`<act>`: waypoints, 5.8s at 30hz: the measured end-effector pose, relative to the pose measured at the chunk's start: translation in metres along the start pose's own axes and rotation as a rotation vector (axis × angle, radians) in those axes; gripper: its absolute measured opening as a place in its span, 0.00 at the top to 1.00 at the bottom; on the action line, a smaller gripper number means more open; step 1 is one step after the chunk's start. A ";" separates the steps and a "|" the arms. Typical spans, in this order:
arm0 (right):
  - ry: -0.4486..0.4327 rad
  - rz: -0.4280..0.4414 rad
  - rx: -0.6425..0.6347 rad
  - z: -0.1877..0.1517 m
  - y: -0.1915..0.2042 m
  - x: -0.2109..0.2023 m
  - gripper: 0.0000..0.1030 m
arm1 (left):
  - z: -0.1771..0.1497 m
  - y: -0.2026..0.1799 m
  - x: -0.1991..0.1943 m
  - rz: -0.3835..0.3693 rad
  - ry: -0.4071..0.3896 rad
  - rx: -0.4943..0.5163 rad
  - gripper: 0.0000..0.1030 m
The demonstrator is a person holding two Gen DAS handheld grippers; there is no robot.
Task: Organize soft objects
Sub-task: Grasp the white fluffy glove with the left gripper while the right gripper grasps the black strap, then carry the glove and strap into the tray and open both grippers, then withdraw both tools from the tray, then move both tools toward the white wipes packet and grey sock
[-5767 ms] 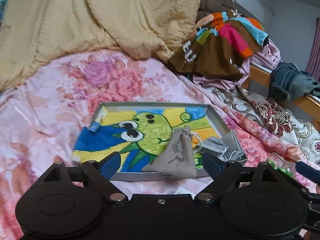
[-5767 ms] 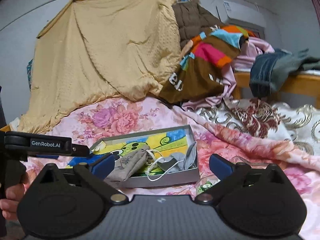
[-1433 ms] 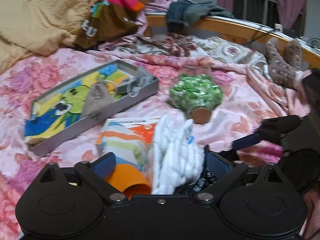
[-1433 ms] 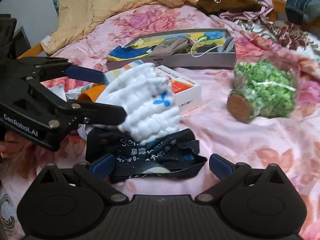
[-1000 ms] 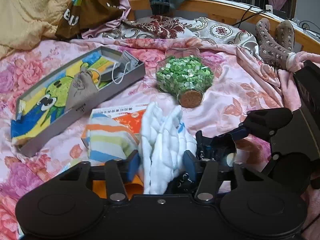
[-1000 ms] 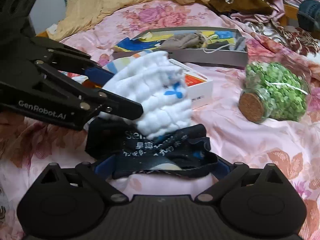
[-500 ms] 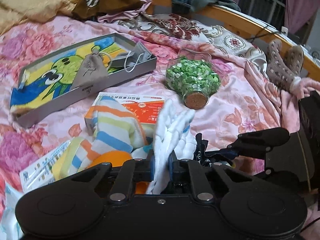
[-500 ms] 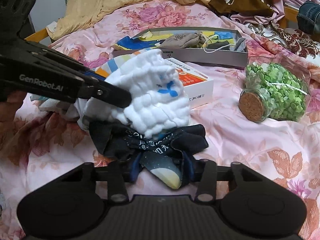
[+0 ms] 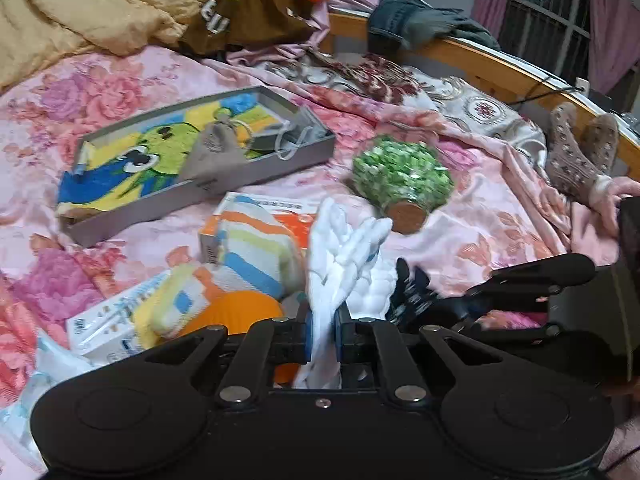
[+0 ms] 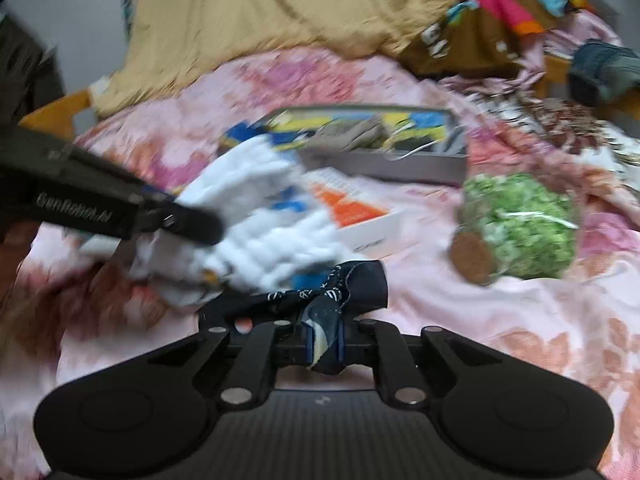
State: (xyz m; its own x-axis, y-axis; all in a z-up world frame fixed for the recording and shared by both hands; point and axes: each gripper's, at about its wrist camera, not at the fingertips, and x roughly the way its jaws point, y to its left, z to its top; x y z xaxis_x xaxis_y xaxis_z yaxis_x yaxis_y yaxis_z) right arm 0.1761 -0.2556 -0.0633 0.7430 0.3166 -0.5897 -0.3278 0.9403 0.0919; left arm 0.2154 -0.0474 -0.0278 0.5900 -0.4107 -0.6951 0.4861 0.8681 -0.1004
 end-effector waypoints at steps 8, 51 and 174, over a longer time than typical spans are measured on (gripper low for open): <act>-0.078 -0.077 0.093 0.004 -0.021 -0.008 0.89 | -0.006 -0.011 -0.007 0.041 -0.026 0.067 0.90; -0.303 -0.104 0.115 0.075 -0.045 -0.003 0.89 | 0.063 0.025 -0.031 0.073 -0.258 -0.089 0.90; -0.231 -0.035 0.012 0.015 0.077 -0.078 0.00 | -0.087 0.025 -0.129 0.359 -0.222 -0.126 0.01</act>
State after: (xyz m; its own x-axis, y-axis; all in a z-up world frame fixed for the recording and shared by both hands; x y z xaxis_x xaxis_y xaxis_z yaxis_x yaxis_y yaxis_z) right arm 0.1015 -0.2056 0.0015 0.8681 0.3029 -0.3932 -0.2938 0.9521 0.0849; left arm 0.0959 0.0513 -0.0026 0.8382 -0.1143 -0.5333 0.1502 0.9884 0.0243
